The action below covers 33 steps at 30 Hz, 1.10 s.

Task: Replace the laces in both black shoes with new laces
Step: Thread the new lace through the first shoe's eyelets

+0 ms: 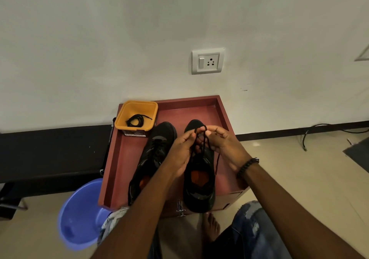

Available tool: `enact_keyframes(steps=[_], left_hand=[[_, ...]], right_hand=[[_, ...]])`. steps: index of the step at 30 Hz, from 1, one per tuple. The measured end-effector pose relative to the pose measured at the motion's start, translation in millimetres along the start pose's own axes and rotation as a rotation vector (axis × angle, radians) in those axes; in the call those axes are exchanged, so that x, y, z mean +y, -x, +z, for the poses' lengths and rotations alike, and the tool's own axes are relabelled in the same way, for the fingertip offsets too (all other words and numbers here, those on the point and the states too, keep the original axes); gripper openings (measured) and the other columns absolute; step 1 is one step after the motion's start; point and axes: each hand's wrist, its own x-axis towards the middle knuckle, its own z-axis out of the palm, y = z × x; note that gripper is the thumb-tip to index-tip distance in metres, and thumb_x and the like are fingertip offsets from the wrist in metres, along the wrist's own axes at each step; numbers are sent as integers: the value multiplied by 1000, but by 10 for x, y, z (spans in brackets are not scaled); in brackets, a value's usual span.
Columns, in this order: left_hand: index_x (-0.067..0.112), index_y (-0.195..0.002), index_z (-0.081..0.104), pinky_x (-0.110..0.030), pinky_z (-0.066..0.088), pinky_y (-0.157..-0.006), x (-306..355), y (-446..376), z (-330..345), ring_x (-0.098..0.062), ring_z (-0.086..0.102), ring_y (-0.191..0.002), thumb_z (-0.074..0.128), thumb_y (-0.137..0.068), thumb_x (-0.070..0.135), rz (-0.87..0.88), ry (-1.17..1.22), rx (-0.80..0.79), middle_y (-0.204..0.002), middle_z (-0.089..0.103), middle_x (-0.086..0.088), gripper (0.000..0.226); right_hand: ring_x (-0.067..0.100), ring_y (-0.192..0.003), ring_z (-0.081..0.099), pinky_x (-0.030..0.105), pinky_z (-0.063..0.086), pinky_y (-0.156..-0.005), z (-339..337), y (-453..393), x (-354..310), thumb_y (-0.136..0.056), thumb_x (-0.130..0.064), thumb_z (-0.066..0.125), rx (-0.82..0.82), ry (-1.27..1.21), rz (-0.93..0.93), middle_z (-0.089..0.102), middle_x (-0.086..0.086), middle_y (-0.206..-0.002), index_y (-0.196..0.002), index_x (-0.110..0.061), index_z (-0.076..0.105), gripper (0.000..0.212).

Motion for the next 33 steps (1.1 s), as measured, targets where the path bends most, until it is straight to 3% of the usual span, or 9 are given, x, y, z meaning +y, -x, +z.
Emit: enact_keyframes(steps=[3,6,9,14,18,20,26,30,33], left_hand=[[12,-112,60,-19,51,-67,24,-61,-44,-7,60,-70,43,-105,11,-11,-118,26,-85,67,-1,19],[7,-119,50,-23,52,-65,33,-108,-50,-11,60,-69,50,-104,16,-40,-182,78,-89,66,-6,18],[9,-117,44,-27,53,-67,46,-135,-105,-13,60,-67,53,-102,16,-62,-146,94,-88,65,-8,19],[7,-101,64,-20,52,-67,24,-116,-153,-10,60,-69,50,-103,15,-49,-171,24,-88,67,-8,16],[7,-111,66,-25,49,-78,32,-102,-154,-11,59,-79,48,-103,14,-85,-199,-89,-94,66,-5,20],[11,-112,67,-25,49,-78,44,-83,-147,-9,61,-81,51,-102,23,-80,-289,-131,-94,67,-1,22],[7,-96,70,-23,50,-66,111,-123,-101,-12,60,-68,50,-103,27,-42,-355,-38,-80,66,-5,30],[2,-103,71,-29,57,-78,61,-128,-97,-20,68,-83,55,-101,23,-32,-375,19,-94,72,-12,26],[8,-104,69,-32,58,-84,88,-132,-189,-19,71,-90,67,-94,22,92,-623,78,-97,74,-8,17]], right_hand=[[2,-89,69,17,52,-77,-34,-77,-56,-96,-16,62,-22,377,-129,74,-6,-99,-113,-19,73,20],[-1,-93,66,18,52,-90,8,-154,-92,-92,-13,68,-3,625,-228,72,-13,-101,-105,-26,75,20],[-2,-91,66,12,50,-86,36,-173,-98,-92,-10,66,21,746,-303,73,-12,-98,-103,-23,75,20],[3,-83,64,11,47,-74,58,-139,-85,-91,-10,66,59,837,-391,70,-8,-92,-102,-22,71,17],[4,-87,49,13,41,-77,68,-137,-26,-88,-15,70,45,982,-438,52,-13,-99,-108,-21,64,21],[7,-89,52,16,46,-80,65,-136,-27,-87,-14,71,27,954,-408,54,-10,-102,-108,-23,59,25],[5,-80,51,16,45,-72,113,-29,-36,-85,-16,73,126,1018,-454,52,-15,-89,-94,-25,54,23],[2,-83,53,14,45,-77,112,128,-3,-92,-19,67,95,996,-445,57,-15,-93,-97,-22,66,6],[3,-91,63,16,50,-86,113,207,34,-95,-24,64,21,883,-305,68,-9,-101,-112,-21,68,18]])
